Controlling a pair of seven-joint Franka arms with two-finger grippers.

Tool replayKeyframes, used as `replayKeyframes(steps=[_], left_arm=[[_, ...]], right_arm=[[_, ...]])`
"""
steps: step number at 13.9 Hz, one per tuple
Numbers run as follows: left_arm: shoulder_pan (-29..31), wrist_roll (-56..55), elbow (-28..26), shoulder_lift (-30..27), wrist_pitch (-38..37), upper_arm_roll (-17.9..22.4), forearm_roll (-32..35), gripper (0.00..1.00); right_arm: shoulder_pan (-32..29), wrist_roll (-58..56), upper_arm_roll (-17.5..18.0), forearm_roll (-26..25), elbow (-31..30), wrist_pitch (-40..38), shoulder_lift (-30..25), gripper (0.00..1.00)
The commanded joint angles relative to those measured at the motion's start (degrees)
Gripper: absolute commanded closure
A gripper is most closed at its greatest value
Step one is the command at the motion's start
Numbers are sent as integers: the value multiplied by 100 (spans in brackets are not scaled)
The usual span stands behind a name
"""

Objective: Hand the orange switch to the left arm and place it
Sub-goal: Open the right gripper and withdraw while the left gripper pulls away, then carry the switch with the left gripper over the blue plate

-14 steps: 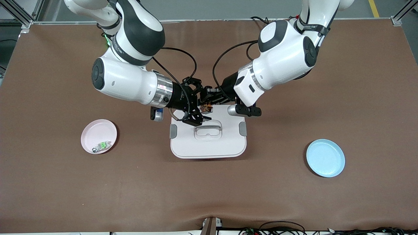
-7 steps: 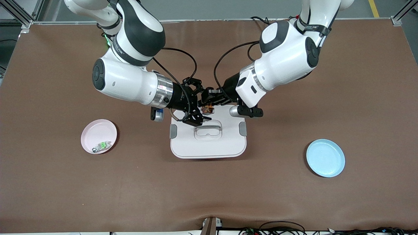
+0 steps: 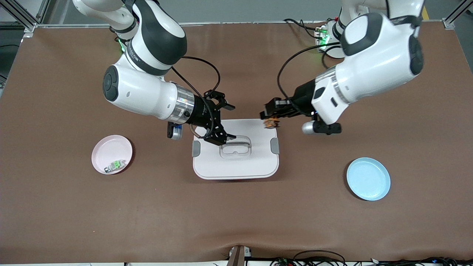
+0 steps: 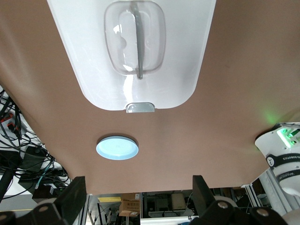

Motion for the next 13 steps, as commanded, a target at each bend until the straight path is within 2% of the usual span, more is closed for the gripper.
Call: replayKeyframes(steps=[1,3,6,9,13], left_arm=[[-26,-126,-55,-336,-606,-10,1176,95],[53,-292,-55,-459,-1091,-1,1724,95],[508,-250,-55,-513,-1382,-10,2094,95],[922,-232,-64,-460,-1426,-10,2708,95],[1590,-328,-64,-302,-1453,17,2885,95]], right_arm=[[-173,-495,20,-81,116,-321,34,0],[-304,-1293,12,-81,107,-559,43,0],[-603,-2226,3,-168,-50,-1191,-1,0],[-867,-2973,3,-791,-68,-1763,-18,0],[-999,-4055,3,-1503,-183,-2063,-10,0]])
